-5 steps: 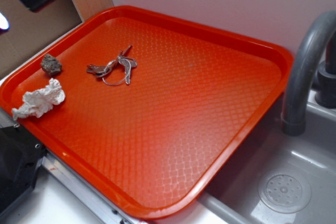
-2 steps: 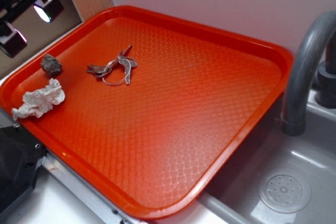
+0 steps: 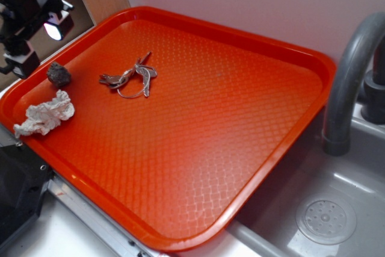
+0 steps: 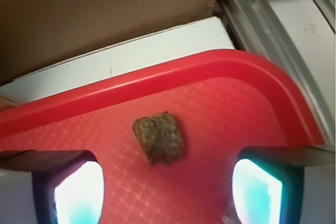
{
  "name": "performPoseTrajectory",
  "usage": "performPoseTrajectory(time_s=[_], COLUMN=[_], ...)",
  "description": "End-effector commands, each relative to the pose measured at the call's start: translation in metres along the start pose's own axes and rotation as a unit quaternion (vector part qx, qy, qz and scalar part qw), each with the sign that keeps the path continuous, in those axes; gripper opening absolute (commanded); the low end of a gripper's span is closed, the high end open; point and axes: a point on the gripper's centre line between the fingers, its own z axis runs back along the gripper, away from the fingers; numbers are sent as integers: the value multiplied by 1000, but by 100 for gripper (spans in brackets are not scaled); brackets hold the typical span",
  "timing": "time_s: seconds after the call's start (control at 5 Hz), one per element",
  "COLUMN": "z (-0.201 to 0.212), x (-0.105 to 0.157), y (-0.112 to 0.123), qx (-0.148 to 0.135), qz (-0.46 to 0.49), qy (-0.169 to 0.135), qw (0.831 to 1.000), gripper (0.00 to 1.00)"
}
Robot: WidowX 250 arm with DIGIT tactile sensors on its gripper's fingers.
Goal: Grab the rock.
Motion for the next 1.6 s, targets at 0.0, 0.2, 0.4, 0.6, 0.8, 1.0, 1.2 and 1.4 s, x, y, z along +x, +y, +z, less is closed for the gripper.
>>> performPoseTrajectory(time_s=[0.0,0.2,0.4,0.6,0.8,1.0,1.2,1.4], z=[-20,-34,-44,-51,-53,-59,-60,-59], x=[4,-6,-12,-11,-5,0,-7,-12], y=[6,12,14,15,13,11,12,14], qx=[-24,-20,-12,-4,-2,7,9,4], qz=[-50,-91,-101,-102,-93,-90,-113,-119], qy=[-40,-60,-79,-88,-113,-110,-116,-123], qw=[998,994,992,991,989,990,987,985], gripper=[100,100,100,100,100,100,0,0])
